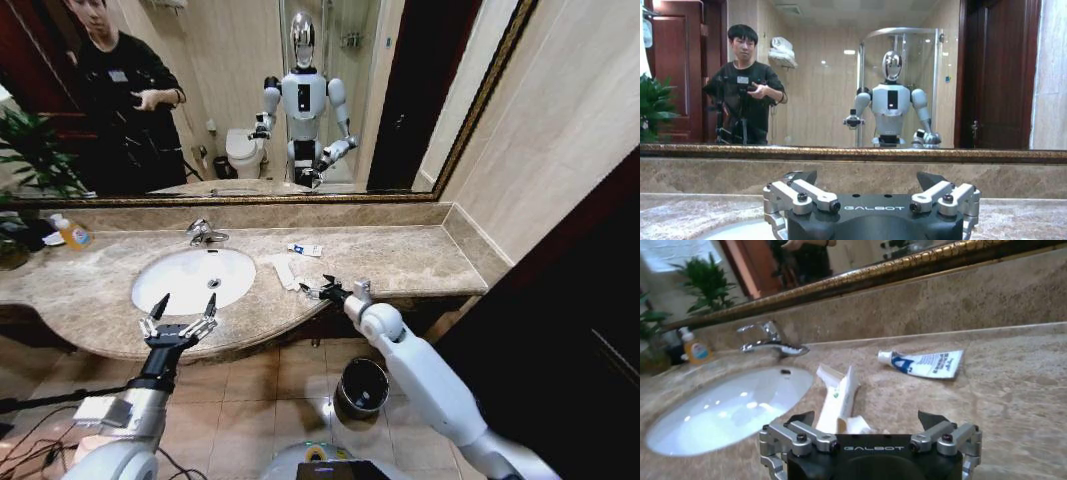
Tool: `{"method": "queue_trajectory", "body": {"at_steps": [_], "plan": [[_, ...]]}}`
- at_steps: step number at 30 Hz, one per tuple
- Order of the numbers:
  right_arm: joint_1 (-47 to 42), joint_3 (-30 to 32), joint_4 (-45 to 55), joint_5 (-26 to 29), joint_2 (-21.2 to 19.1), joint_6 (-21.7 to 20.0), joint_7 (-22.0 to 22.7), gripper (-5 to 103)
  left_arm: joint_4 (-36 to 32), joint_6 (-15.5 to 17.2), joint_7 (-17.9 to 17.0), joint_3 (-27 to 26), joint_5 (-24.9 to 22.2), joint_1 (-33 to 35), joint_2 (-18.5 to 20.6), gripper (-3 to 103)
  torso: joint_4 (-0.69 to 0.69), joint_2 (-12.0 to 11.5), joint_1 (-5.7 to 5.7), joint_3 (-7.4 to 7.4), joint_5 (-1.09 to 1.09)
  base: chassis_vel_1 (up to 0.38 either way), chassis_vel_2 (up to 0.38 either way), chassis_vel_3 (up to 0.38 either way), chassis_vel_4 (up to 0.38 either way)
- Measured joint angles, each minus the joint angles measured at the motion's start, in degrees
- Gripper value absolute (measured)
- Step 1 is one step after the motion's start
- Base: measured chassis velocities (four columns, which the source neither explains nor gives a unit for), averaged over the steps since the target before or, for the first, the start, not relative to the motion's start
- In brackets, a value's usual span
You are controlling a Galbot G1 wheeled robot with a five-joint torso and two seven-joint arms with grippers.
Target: Pick up the trash from the sink and place it in the trash bin.
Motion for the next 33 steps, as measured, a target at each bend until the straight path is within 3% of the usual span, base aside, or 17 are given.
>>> {"method": "queue_trajectory", "body": {"at_steps": [2,3,6,16,23,32,33], "plan": [[0.15,-0.81,0.12,0.07,0.68,0.30,1.61,100,0.00,0.00,0.00,0.00,0.00,0.00,0.00,100,0.00,0.00,0.00,0.00,0.01,0.000,0.000,0.000,0.000],[0.42,-2.51,0.42,0.51,1.99,1.06,5.39,100,0.00,0.00,0.00,0.00,0.00,0.00,0.00,100,0.00,0.00,0.00,0.00,0.01,0.000,0.000,0.000,0.000],[0.51,-4.49,0.83,1.12,4.41,2.19,9.67,100,0.00,0.00,0.00,0.00,0.00,0.00,0.00,100,0.00,0.00,-0.01,0.00,0.00,0.000,0.000,0.000,0.000],[0.50,-6.55,-0.75,0.82,8.73,4.14,16.53,100,0.00,0.00,0.00,0.00,0.00,0.00,0.00,100,0.00,0.00,-0.01,0.00,0.00,0.000,0.000,0.000,0.000],[-0.19,-6.61,-2.29,0.74,9.87,4.61,18.71,100,0.00,0.00,0.00,0.00,0.00,0.00,0.00,100,0.00,0.00,-0.01,0.00,0.02,0.000,0.000,0.000,0.000],[-1.26,-6.47,-3.46,-0.67,10.82,4.64,18.36,101,0.00,0.00,0.00,0.00,0.00,0.00,0.00,100,0.00,0.00,-0.01,0.00,0.02,0.000,0.000,0.000,0.000],[-1.27,-6.44,-3.77,-0.85,11.03,4.64,18.20,97,0.00,0.00,0.00,0.00,0.00,0.00,0.00,100,0.00,0.00,-0.01,0.00,0.02,0.000,0.000,0.000,0.000]]}}
